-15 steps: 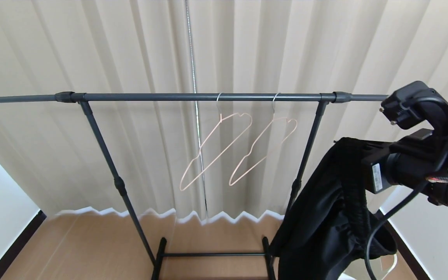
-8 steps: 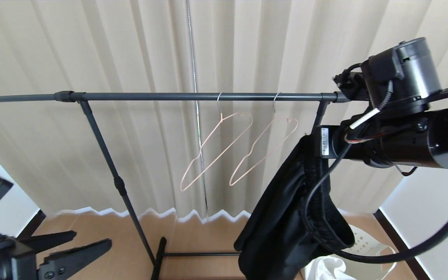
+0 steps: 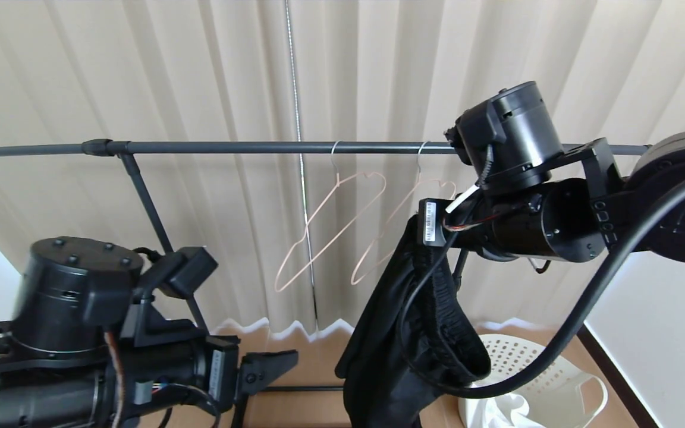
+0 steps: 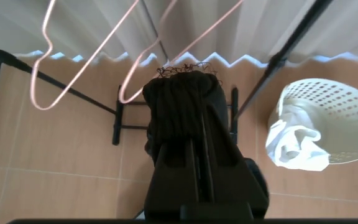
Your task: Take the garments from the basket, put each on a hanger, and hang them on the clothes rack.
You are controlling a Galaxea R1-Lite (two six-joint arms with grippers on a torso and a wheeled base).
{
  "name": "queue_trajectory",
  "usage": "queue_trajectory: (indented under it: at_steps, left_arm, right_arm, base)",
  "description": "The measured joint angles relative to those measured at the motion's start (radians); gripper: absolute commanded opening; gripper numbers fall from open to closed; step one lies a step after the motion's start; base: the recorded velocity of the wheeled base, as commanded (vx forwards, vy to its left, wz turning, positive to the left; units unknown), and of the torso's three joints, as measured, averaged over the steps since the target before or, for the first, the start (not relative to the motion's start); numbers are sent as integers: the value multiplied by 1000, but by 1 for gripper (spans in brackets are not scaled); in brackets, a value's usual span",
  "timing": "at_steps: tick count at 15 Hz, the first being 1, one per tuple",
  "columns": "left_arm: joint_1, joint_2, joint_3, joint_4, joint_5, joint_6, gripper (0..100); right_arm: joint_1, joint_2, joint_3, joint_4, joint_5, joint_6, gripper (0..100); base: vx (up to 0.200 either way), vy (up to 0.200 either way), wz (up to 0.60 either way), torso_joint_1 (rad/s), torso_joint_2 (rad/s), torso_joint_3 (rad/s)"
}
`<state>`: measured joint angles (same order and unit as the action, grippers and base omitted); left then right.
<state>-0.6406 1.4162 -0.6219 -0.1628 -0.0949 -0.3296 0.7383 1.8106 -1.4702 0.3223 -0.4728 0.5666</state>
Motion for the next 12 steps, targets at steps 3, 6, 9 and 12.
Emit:
queue_trajectory:
  at_steps: [3,6,9,12]
  left_arm:
    - [-106,129,-51,-62,35,-41,100]
    - [-175,257,-133,-141,99,-91,100]
    - [-216,357,-220,-163,168,-122,100]
    - [-228,429,-283,-175,220,-139,100]
  right_arm:
    - [15,63,-77,5,-42,77,0]
    - [29,97,-129,-1,-51,109,0]
    - [44,106,-137,-1,-54,121,0]
    - [64,106,-137,0,-74,127,0]
  base:
    - [0,0,0,0,0,0]
    - [0,0,0,0,0,0]
    - [0,0,0,0,0,0]
    - [0,0,0,0,0,0]
